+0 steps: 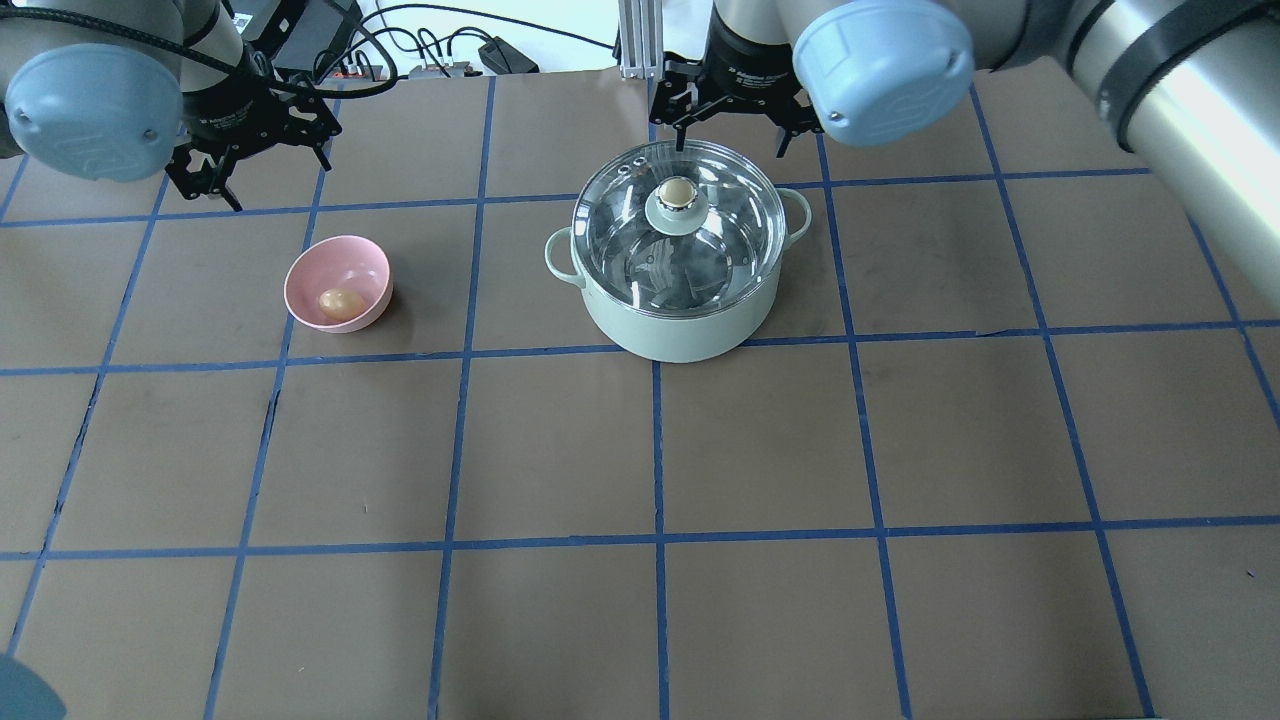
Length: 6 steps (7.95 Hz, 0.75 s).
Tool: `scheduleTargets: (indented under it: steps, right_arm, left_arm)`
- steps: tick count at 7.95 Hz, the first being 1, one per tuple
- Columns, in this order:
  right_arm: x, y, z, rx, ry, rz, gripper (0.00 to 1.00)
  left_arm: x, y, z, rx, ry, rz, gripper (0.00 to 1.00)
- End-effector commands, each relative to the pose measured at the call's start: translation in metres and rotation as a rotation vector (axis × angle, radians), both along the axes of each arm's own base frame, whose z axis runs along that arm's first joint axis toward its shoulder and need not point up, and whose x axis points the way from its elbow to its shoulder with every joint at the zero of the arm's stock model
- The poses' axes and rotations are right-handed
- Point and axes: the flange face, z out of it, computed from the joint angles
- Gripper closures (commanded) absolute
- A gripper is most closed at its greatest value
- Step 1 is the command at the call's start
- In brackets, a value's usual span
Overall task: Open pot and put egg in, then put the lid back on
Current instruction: 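Move right gripper to lid knob while left gripper moves over pink bowl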
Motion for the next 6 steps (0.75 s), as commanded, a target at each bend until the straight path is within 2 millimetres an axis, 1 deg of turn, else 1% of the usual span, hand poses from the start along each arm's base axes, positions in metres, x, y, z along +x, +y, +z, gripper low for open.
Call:
scheduleTargets:
  steps: [1, 2, 3, 4, 5, 6]
  right_arm:
    - [0.034, -0.038, -0.063, 0.016, -0.022, -0.015, 0.0]
    - [0.036, -0.043, -0.076, 0.026, -0.019, -0.017, 0.0]
    - [0.037, -0.044, -0.08, 0.032, -0.017, -0.017, 0.0]
    - [0.037, -0.047, -0.087, 0.041, -0.015, -0.019, 0.0]
    - [0.038, -0.046, -0.089, 0.046, -0.018, -0.029, 0.0]
    - [0.046, -0.042, -0.091, 0.05, -0.015, -0.012, 0.0]
  left_arm:
    - [0.024, -0.036, -0.068, -0.002, 0.021, 0.217, 0.0]
    - [0.03, -0.043, -0.082, -0.002, 0.03, 0.238, 0.0]
    - [0.036, -0.047, -0.095, 0.015, 0.046, 0.263, 0.0]
    - [0.046, -0.049, -0.103, 0.024, 0.078, 0.284, 0.0]
    - [0.051, -0.05, -0.116, 0.05, 0.081, 0.294, 0.0]
    - [0.051, -0.045, -0.131, 0.076, 0.081, 0.3, 0.0]
